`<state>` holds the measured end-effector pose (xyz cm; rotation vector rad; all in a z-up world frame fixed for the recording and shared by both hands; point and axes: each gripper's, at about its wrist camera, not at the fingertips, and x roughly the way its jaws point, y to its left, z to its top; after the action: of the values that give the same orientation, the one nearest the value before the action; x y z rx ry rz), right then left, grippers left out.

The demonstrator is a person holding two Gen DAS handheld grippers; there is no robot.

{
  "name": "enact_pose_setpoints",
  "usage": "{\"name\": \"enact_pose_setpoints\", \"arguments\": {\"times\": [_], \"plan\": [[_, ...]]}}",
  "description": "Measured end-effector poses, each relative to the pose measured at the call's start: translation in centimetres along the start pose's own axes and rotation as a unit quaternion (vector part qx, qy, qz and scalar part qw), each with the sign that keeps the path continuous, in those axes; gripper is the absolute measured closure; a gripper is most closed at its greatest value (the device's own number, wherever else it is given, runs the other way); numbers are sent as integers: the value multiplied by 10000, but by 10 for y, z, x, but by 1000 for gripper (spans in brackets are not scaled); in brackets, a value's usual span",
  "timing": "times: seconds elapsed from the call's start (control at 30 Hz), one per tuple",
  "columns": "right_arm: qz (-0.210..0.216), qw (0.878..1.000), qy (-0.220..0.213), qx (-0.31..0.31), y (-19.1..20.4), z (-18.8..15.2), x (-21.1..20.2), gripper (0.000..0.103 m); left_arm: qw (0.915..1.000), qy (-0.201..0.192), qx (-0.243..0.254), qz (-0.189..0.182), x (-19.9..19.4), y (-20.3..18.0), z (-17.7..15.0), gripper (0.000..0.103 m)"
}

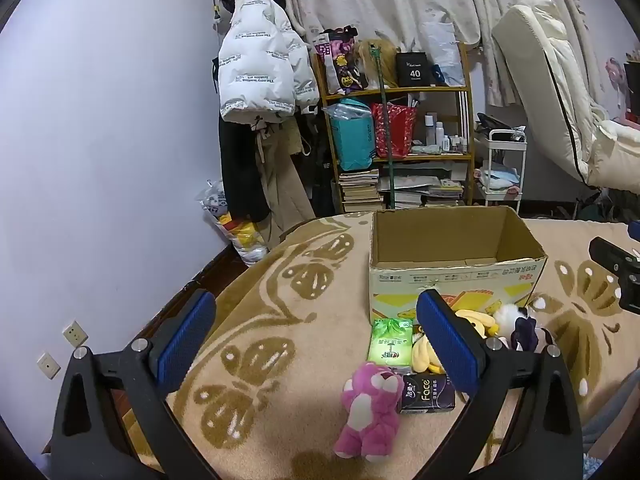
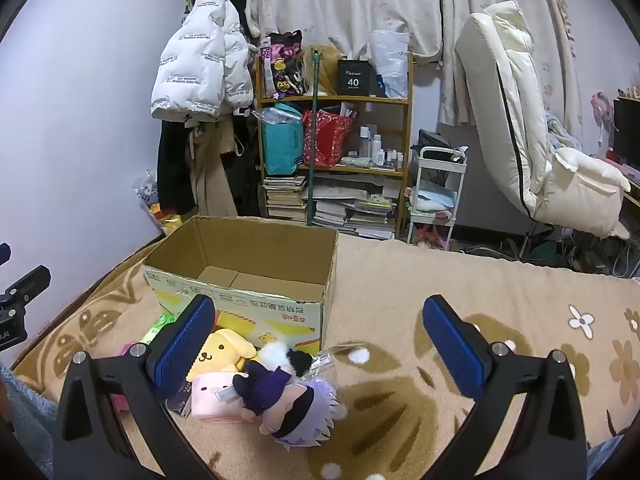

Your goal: Organize soft objects

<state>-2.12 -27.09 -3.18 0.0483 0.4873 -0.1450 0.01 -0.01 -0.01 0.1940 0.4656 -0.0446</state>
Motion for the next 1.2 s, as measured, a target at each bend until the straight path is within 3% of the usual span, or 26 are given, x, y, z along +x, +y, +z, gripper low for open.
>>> {"name": "enact_pose_setpoints", "arguments": {"times": [1.2], "plan": [[-12,10000,-12,-19,2,-2,0,0,10000,63,1,-30,3,-4,-6,3]]}}
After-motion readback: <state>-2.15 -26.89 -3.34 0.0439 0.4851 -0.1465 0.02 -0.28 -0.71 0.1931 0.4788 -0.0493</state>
